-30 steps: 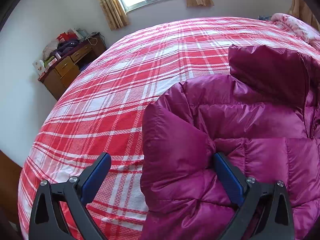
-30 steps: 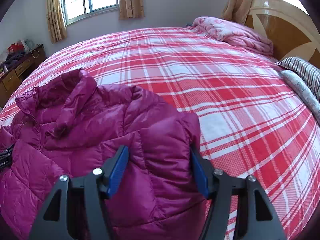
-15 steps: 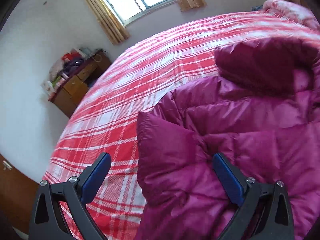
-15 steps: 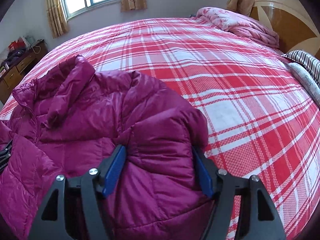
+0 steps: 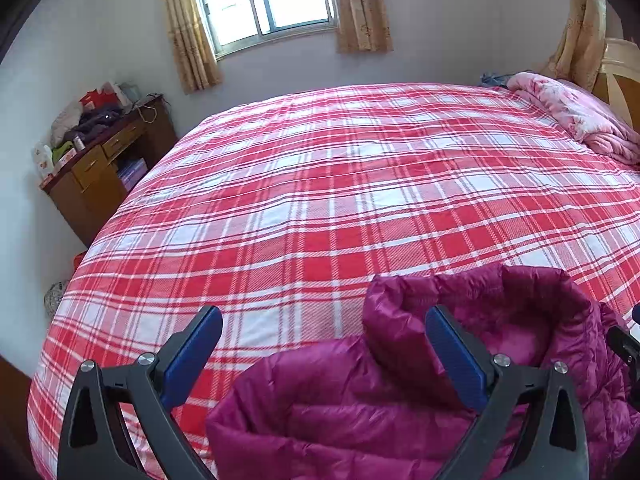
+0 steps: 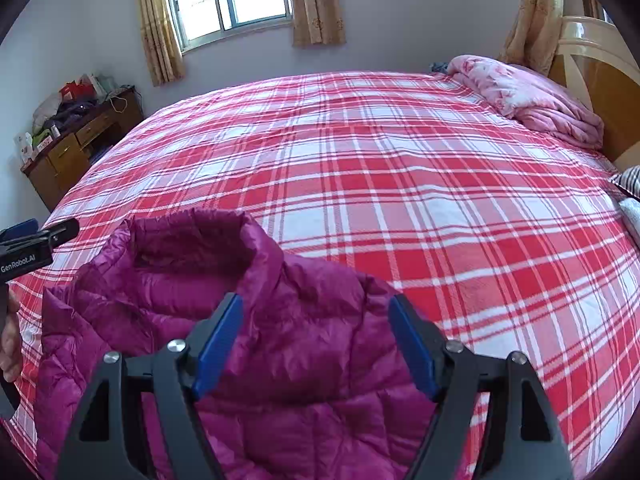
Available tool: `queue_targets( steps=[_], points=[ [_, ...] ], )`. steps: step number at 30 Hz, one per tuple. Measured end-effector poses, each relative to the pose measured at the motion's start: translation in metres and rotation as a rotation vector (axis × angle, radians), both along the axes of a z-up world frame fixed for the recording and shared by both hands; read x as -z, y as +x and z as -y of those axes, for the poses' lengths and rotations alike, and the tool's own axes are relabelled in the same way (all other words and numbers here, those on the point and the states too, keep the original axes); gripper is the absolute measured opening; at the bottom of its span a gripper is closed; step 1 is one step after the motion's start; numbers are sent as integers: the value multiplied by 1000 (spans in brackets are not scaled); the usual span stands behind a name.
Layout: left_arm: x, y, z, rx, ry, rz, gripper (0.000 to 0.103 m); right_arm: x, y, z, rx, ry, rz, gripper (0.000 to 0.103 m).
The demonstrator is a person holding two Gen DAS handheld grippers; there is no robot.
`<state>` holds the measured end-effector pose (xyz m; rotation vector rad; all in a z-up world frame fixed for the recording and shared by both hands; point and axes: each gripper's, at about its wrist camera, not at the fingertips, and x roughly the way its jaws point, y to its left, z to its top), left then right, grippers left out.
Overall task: Fold large clothes
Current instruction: 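Grasp the jacket hem with the right tool while the left tool grasps it too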
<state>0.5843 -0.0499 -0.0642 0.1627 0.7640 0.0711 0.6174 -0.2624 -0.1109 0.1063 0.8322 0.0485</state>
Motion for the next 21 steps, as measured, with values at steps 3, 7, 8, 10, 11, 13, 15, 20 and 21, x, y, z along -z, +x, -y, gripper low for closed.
queue_targets(
  steps=[3, 7, 8, 10, 11, 13, 15, 20, 21],
  points=[
    [16, 21, 20, 27, 76, -28, 102, 2, 22, -3, -10, -21, -4, 78],
    [44, 28, 14, 46, 57, -84, 102, 10, 38, -10, -49, -59, -23, 78],
    [48, 27, 11, 48, 47, -87, 102, 11, 39, -13, -60, -79, -23, 77],
    [51, 22, 6, 59, 33, -86, 86, 16, 38, -19, -88, -124, -27, 54],
    [51, 19, 4, 79, 21, -87, 75, 18, 38, -21, -107, -136, -41, 31],
    [52, 12, -1, 113, -5, -122, 32, 20, 30, -25, -125, -162, -36, 16],
    [54, 6, -3, 137, -27, -147, 20, 18, 18, -26, -124, -205, -8, 10],
    [60, -22, -7, 154, 21, -136, 19, 20, -5, -15, -99, -217, 3, 5],
    [63, -27, -7, 157, 30, -131, 19, 27, -5, -13, -100, -220, -17, 5]
  ],
)
